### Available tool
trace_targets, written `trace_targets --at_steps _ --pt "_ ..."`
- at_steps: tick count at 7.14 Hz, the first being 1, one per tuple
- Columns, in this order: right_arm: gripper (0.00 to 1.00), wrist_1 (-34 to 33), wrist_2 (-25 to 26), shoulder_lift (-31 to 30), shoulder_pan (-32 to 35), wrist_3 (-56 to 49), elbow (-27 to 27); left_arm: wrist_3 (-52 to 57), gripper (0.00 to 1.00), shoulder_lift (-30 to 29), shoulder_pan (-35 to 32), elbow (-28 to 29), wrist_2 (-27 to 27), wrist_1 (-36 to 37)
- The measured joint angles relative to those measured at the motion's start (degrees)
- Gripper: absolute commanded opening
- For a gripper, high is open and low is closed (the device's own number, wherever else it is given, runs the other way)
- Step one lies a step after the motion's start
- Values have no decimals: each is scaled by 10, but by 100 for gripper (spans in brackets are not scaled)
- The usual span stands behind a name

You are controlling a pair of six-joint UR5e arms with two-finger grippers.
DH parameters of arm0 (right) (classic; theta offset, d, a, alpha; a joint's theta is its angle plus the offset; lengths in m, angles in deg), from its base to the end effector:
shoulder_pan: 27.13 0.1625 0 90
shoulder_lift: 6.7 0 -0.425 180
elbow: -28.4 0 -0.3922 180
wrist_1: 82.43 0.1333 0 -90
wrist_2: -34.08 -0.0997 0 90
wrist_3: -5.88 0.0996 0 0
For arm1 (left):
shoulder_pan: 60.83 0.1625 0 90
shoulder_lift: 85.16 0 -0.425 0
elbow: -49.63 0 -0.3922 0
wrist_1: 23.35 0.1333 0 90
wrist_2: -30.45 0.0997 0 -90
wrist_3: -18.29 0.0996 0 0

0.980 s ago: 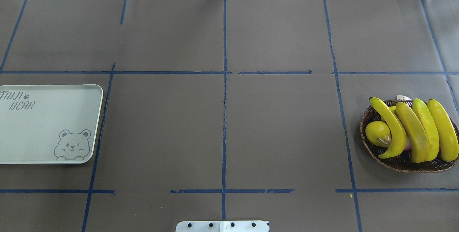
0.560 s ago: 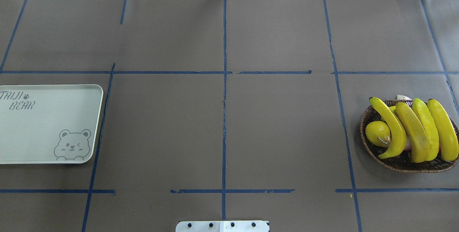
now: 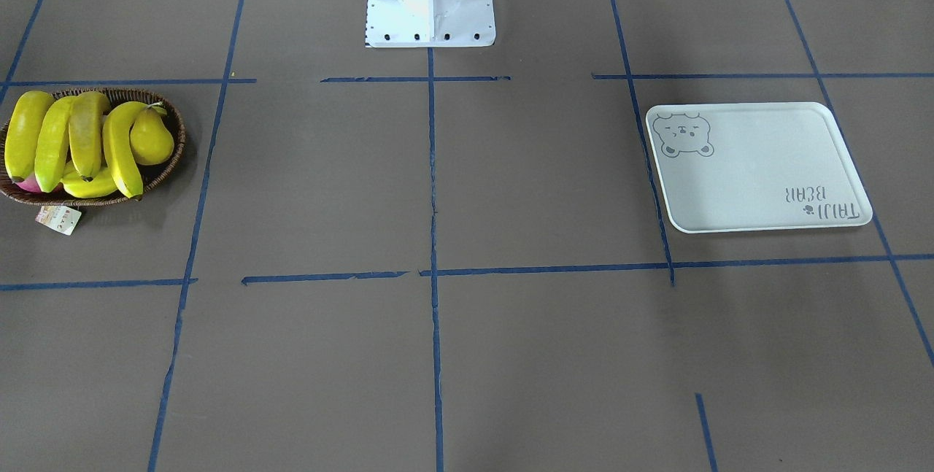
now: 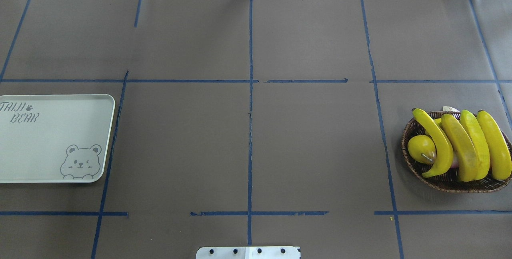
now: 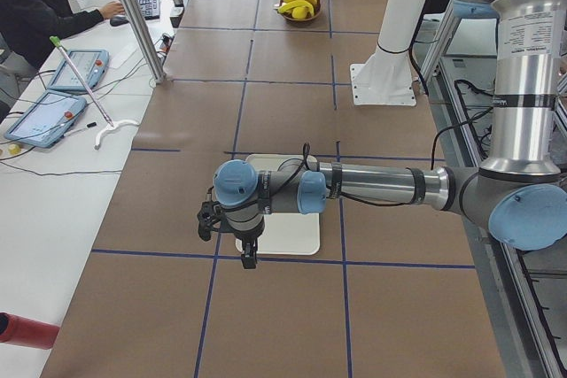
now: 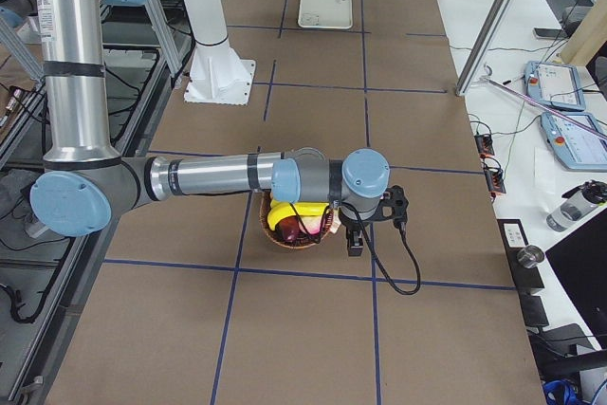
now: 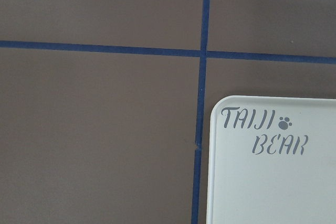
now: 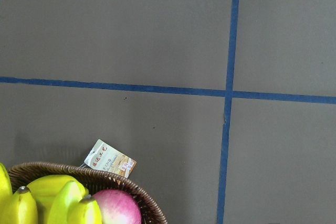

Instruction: Transfer all bananas from basket to plate

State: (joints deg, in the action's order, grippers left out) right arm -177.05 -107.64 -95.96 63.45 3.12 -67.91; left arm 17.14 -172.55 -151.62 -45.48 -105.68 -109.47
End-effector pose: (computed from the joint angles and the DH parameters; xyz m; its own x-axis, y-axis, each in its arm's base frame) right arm 0.0601 -0.4964 0.5967 0.6196 -0.0751 0.7813 0.0197 0.9966 0.0801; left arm -0.0680 -0.4696 0.6414 0.6923 -0.0470 -0.7201 0.0277 0.9989 -0.0385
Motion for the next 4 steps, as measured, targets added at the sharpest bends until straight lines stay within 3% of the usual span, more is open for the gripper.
trace_targets --at_steps 4 --pt "100 1 10 -24 -21 60 -68 0 100 0 0 0 0 0"
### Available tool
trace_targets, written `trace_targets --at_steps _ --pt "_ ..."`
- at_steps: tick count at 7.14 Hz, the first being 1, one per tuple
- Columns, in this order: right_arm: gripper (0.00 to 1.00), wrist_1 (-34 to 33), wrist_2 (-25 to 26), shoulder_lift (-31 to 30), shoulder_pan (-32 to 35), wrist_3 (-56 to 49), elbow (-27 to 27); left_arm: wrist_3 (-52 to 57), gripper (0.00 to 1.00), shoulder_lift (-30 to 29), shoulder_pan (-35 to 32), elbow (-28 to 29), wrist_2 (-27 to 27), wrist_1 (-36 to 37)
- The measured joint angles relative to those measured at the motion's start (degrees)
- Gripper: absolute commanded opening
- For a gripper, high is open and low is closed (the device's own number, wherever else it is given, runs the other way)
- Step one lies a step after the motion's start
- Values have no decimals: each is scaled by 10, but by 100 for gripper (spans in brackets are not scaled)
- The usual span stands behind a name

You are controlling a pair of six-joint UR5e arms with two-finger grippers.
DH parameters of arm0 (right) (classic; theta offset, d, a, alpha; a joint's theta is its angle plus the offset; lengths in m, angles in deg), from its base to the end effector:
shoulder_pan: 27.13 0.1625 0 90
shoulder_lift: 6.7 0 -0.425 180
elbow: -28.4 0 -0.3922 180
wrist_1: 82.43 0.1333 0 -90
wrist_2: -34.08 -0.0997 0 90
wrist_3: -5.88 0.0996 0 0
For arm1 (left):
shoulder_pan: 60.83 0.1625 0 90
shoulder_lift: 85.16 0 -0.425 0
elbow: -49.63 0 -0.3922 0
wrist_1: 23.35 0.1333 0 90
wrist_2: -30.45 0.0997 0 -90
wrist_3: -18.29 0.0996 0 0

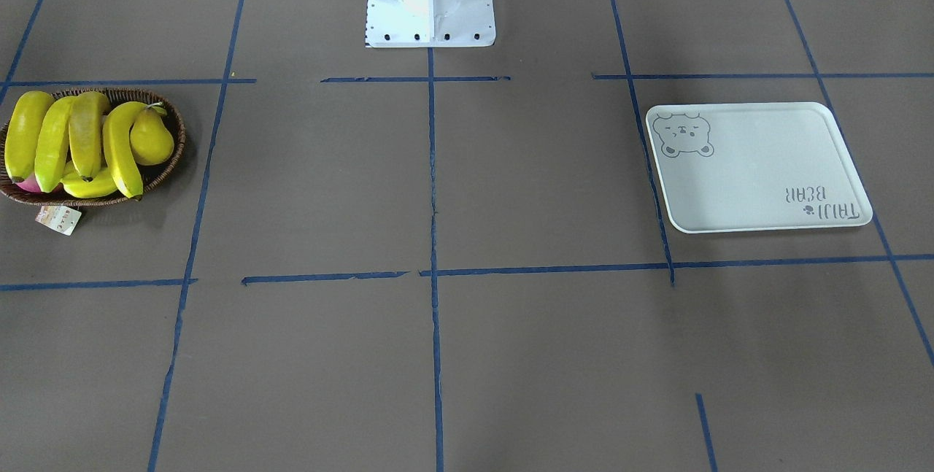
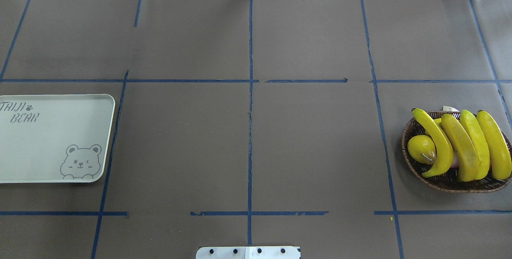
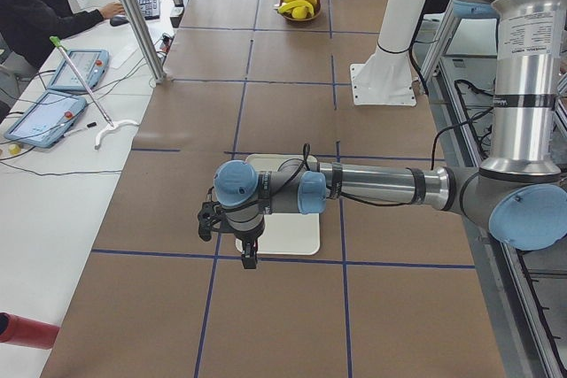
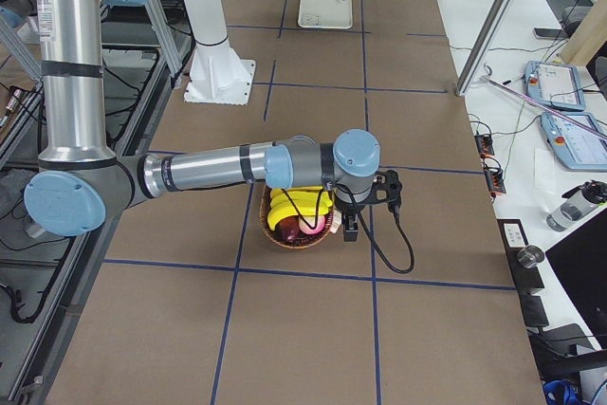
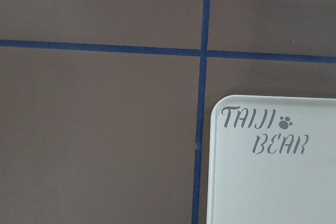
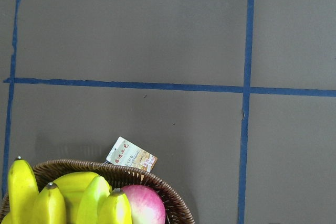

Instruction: Transfer all bananas from basket to plate

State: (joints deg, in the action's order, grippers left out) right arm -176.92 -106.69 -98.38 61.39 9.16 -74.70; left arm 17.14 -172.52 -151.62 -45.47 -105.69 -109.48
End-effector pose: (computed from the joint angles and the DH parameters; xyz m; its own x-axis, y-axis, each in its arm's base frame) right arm 0.0438 -0.4798 0.5602 0.6302 -0.0528 0.7746 -0.0104 0.9970 0.0765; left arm -0.0680 -0.4693 0.6417 0.6922 -0.0474 -0.7202 0.0277 0.9989 -0.0391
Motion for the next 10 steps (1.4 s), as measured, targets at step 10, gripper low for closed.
trace_targets --at_steps 10 --pt "99 316 117 -222 -225 312 -146 0 100 0 -1 -1 -1 0"
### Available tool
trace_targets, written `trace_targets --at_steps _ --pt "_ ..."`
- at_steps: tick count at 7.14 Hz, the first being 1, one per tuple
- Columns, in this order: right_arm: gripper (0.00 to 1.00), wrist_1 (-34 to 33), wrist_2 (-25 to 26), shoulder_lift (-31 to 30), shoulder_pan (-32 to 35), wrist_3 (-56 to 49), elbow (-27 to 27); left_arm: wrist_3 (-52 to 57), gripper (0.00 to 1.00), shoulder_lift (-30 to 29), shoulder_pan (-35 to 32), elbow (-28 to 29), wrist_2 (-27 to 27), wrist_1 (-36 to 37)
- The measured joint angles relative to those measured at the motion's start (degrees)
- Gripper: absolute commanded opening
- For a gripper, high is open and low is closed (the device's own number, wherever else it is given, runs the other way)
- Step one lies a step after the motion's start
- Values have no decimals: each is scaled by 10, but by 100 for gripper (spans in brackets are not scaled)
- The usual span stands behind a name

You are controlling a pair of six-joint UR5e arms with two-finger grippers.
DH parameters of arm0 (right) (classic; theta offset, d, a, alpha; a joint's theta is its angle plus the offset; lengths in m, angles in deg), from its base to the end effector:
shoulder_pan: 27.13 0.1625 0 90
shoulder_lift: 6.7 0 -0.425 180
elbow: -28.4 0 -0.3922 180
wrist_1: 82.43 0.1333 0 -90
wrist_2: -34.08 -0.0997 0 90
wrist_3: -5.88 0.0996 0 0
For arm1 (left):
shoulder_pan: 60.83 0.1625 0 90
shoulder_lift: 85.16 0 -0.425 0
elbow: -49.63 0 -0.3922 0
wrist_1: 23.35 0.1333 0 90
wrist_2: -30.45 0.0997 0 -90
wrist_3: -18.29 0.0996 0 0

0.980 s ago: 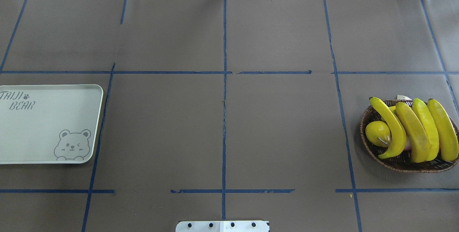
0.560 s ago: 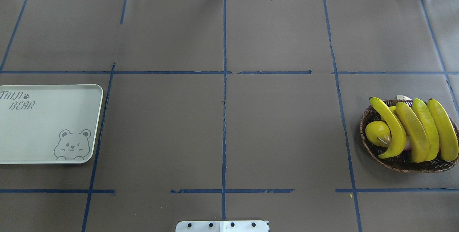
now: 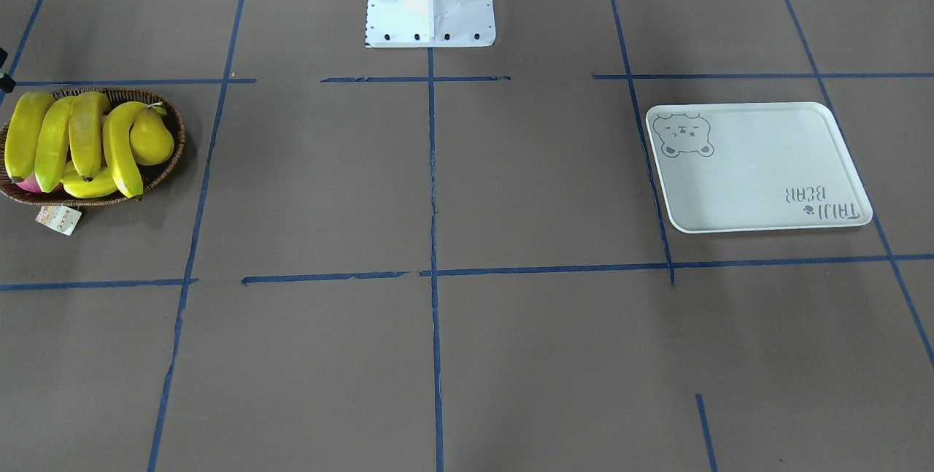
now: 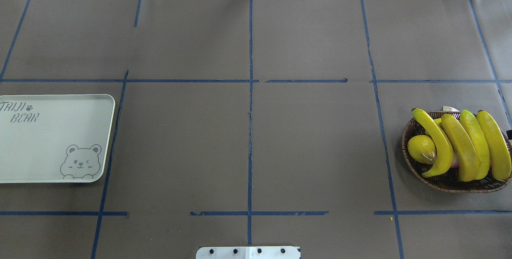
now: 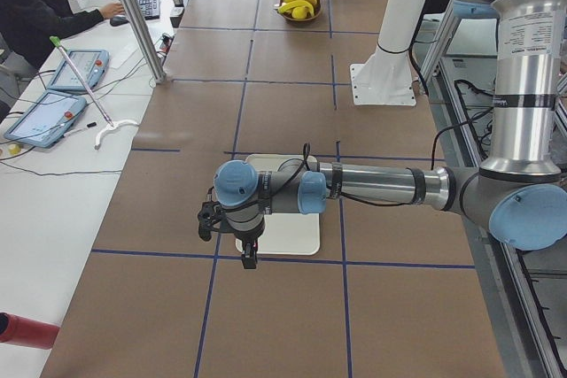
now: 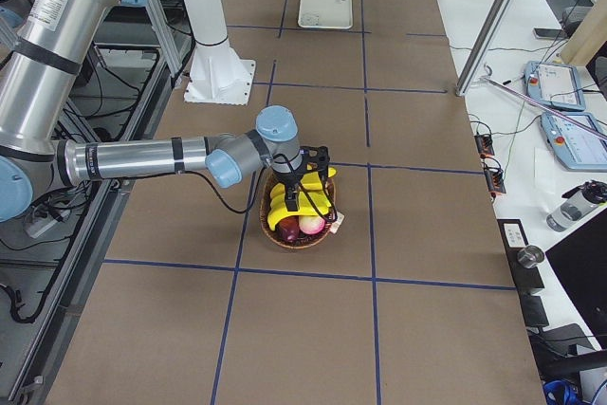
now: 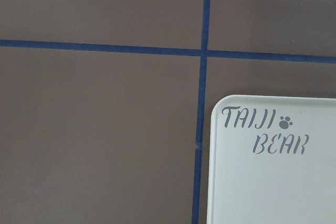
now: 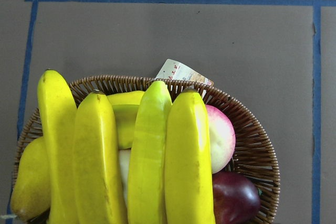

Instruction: Transfer all bananas from basket to plate

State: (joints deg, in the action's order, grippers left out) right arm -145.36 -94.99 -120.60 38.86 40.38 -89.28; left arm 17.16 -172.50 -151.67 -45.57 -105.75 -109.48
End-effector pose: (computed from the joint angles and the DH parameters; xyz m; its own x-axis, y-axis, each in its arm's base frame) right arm -0.0757 -0.3433 0.5405 0.6740 -0.0595 0.7364 -0.0393 0.9925 0.1161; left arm -0.0683 -0.4692 0.6409 0.6914 -0.0466 -0.7210 0.0283 0.9989 -0.0374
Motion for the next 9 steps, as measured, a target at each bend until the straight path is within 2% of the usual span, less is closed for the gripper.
trace_targets --at_steps 2,4,6,9 --pt "98 3 21 0 -39 17 2 0 100 0 0 0 0 0" --pt "98 3 25 -1 -48 17 15 0 100 0 0 0 0 0" --pt "92 3 25 1 -54 17 33 1 100 0 0 0 0 0" --pt "88 3 27 4 -69 16 42 1 100 0 0 0 0 0"
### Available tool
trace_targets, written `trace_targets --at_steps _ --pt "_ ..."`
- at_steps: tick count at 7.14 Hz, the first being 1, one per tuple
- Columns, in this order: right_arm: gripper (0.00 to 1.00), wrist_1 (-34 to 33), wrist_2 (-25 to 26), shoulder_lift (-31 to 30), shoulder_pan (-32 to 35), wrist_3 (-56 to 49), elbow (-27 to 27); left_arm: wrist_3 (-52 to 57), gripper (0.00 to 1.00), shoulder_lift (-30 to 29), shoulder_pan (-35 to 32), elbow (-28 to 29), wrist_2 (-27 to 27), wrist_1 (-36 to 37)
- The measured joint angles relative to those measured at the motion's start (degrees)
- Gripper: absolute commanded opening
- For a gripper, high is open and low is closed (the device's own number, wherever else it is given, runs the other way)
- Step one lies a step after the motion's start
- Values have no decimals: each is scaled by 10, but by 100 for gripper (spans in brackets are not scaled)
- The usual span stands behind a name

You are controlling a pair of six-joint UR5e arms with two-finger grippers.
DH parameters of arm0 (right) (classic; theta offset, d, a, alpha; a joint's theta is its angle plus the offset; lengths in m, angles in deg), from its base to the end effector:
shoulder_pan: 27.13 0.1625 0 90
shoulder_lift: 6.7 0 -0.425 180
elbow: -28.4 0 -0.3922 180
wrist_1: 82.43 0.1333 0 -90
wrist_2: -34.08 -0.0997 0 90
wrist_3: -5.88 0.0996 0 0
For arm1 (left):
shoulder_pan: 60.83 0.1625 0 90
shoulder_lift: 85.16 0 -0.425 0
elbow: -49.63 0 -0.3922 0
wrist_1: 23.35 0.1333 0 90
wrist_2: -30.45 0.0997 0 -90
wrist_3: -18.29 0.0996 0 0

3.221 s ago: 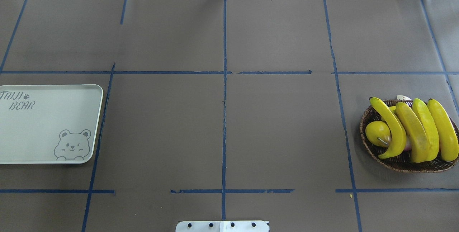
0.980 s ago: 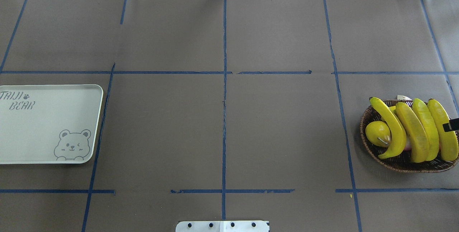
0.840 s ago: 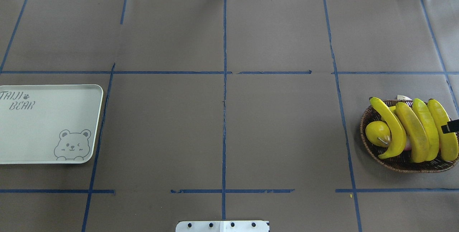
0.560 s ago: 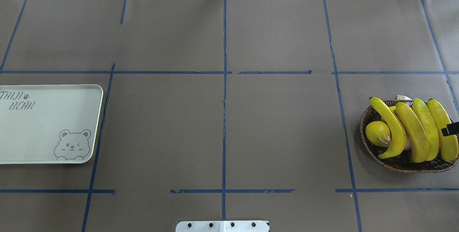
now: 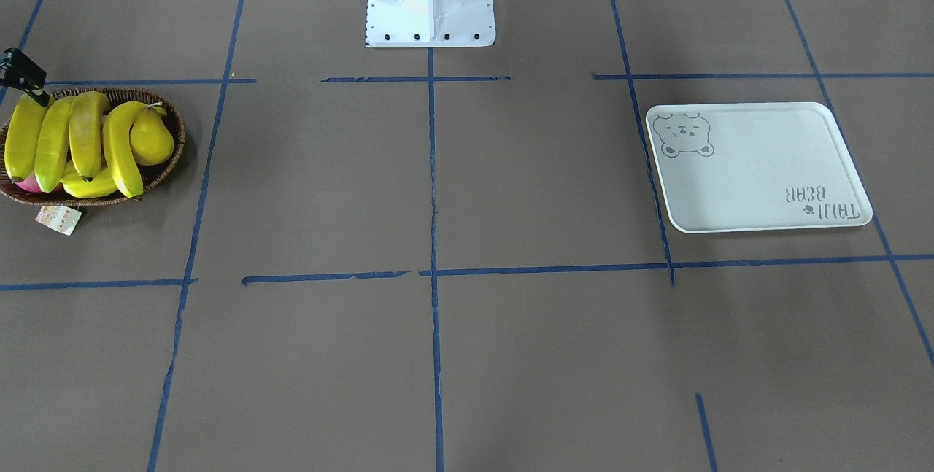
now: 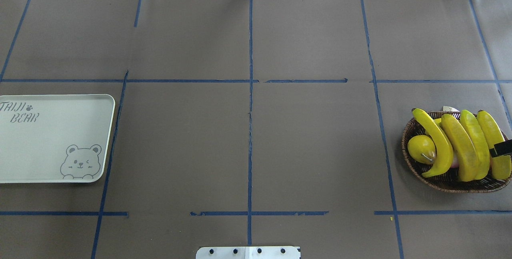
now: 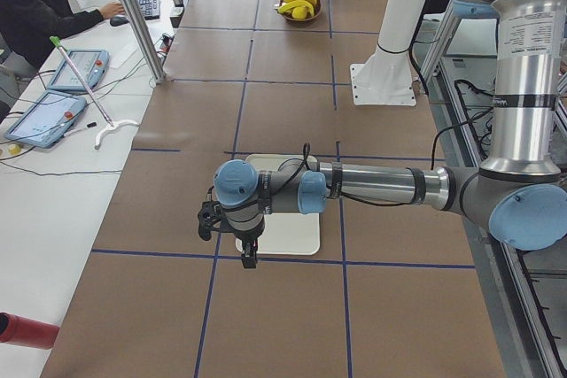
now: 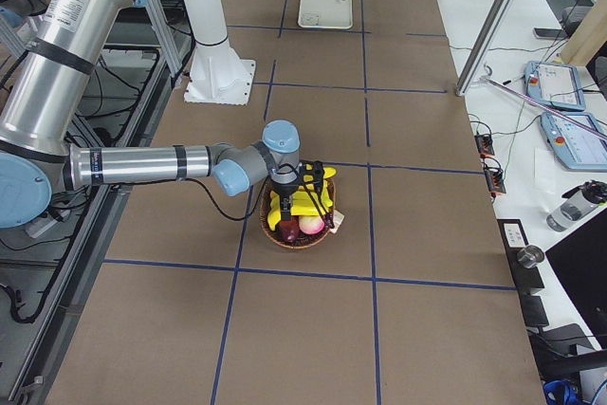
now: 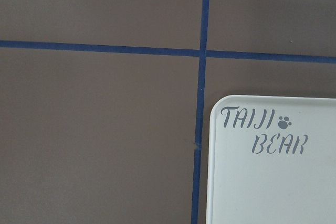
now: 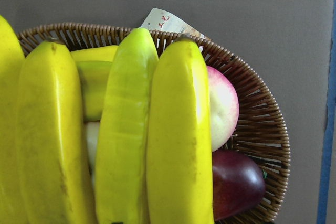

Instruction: Transfer all bananas from basket to plate

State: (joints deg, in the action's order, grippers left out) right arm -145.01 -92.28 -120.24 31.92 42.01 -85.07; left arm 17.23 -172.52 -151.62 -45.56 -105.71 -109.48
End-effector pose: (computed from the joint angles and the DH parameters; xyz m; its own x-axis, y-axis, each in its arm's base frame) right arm -0.1152 -0.3365 0.5780 0.7140 -0.0740 0.6962 0.0443 0.9972 0.0606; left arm -0.0679 -0.4694 0.6409 0.6920 -0.0447 -0.7205 0.0266 0.9990 -0.0364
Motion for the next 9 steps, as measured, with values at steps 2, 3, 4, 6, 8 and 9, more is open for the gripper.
trace_targets --at_steps 2,3,4,6,8,9 --pt "80 0 1 0 -4 0 3 0 100 -1 0 0 0 0" --pt "79 0 1 0 -4 0 4 0 100 -1 0 0 0 0" --pt "78 0 2 0 -4 0 5 0 100 -1 0 0 0 0" --pt "77 0 4 0 -6 0 9 0 100 -2 0 -1 0 0" --pt "72 0 5 2 -8 0 11 0 100 -2 0 -3 0 0" --pt "72 0 5 3 -9 0 11 0 100 -2 0 -3 0 0"
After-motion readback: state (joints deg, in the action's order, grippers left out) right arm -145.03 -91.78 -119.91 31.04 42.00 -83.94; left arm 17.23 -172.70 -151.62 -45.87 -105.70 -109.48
